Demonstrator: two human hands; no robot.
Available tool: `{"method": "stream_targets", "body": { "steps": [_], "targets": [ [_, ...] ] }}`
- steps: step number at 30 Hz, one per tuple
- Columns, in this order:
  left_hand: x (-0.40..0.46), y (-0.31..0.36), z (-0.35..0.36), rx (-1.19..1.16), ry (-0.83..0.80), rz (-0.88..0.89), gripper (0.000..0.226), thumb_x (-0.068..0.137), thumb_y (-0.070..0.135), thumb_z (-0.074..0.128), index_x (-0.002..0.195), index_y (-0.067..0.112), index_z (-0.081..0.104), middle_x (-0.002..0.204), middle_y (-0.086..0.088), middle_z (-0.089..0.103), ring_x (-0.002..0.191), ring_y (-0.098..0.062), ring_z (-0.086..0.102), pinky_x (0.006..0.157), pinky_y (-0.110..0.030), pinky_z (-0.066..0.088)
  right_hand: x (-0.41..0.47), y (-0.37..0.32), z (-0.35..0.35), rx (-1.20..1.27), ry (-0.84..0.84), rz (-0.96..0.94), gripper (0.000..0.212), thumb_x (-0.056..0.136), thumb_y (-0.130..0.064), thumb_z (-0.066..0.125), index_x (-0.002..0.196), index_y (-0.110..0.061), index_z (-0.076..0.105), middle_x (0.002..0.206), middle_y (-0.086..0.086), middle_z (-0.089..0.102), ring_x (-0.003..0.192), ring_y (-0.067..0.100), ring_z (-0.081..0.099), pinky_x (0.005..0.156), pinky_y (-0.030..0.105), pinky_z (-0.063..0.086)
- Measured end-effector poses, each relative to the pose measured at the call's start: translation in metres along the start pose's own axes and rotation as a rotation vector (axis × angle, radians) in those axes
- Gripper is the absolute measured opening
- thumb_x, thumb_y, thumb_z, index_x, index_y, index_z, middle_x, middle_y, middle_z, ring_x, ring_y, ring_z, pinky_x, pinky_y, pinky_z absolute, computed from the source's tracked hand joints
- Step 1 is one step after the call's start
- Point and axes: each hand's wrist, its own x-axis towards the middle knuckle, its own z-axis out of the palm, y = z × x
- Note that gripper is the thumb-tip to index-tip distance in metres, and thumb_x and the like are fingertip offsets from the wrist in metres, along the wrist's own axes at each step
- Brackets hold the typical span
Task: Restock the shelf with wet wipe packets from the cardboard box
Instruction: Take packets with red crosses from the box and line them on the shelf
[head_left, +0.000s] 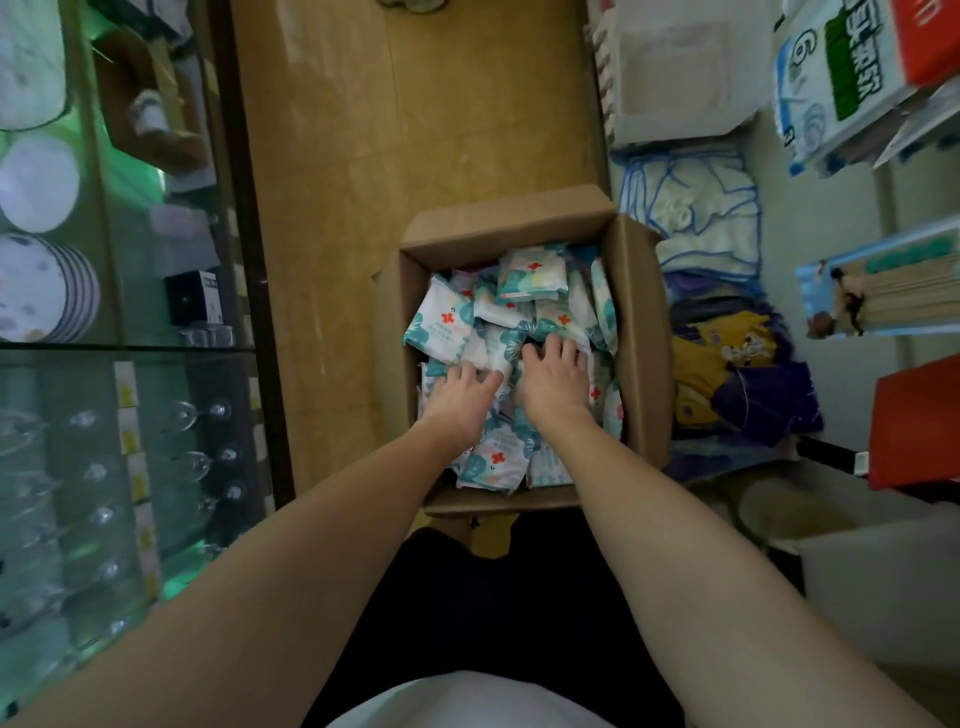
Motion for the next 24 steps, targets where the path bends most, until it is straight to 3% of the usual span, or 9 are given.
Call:
{"method": "stream_targets", "body": {
  "steps": [4,8,11,13,16,20,24],
  "targets": [
    [0.001,0.0,-0.005,0.003,-0.033,0.045,0.047,0.085,-0.004,0.048,0.127,0.014,0.039,0.125,-0.017,0.052,0.122,-0.037,0.039,0.091,-0.045,0.04,-0.006,0.002,-0.001,-0.014,-0.077,-0.041,0.05,0.092,-0.025,0.06,0.14,-0.015,0.047,0.144,0.01,0.038,0.135,0.034,0.031,0.11,0.043,0.029],
    [0.0,0.004,-0.011,0.013,-0.04,0.046,0.046,0.085,-0.002,0.052,0.127,0.014,0.042,0.127,-0.014,0.05,0.122,-0.034,0.044,0.093,-0.045,0.045,-0.014,0.003,-0.001,-0.042,-0.085,-0.068,0.064,0.087,-0.016,0.064,0.144,-0.015,0.035,0.145,0.011,0.042,0.133,0.033,0.035,0.109,0.043,0.03],
    [-0.004,0.004,-0.018,-0.022,-0.05,0.048,0.04,0.084,-0.003,0.052,0.119,0.012,0.043,0.121,-0.014,0.052,0.113,-0.035,0.051,0.081,-0.044,0.048,-0.017,0.002,-0.003,-0.067,-0.179,-0.01,0.073,0.08,-0.026,0.075,0.143,-0.02,0.037,0.146,0.012,0.043,0.134,0.033,0.035,0.11,0.045,0.027],
    [-0.007,0.004,-0.024,-0.027,-0.057,0.053,0.035,0.084,-0.004,0.05,0.114,0.011,0.042,0.115,-0.015,0.054,0.104,-0.035,0.055,0.069,-0.041,0.044,-0.021,0.002,-0.002,-0.105,-0.226,0.006,0.066,0.079,-0.033,0.075,0.139,-0.027,0.047,0.146,0.012,0.04,0.135,0.033,0.031,0.11,0.046,0.026],
    [-0.014,0.005,-0.034,-0.018,-0.067,0.068,0.031,0.085,-0.004,0.049,0.111,0.011,0.042,0.11,-0.015,0.055,0.097,-0.035,0.057,0.066,-0.042,0.045,-0.026,0.003,-0.002,-0.07,-0.221,0.022,0.059,0.081,-0.037,0.073,0.136,-0.032,0.053,0.147,0.01,0.039,0.138,0.032,0.027,0.111,0.047,0.023],
    [-0.016,0.005,-0.046,0.015,-0.069,0.079,0.04,0.085,-0.002,0.049,0.121,0.012,0.041,0.109,-0.014,0.058,0.094,-0.034,0.059,0.063,-0.039,0.044,-0.03,0.003,-0.019,0.134,-0.139,0.084,0.034,0.091,-0.025,0.059,0.125,-0.026,0.057,0.128,0.008,0.06,0.126,0.03,0.045,0.109,0.044,0.027],
    [-0.019,0.009,-0.057,0.077,-0.088,0.104,0.065,0.087,-0.002,0.052,0.146,0.011,0.027,0.118,-0.016,0.06,0.104,-0.034,0.06,0.071,-0.04,0.049,-0.044,0.01,-0.047,0.314,-0.061,0.17,0.02,0.093,-0.024,0.054,0.112,-0.018,0.056,0.113,0.012,0.063,0.103,0.032,0.058,0.08,0.035,0.04]
  ]
}}
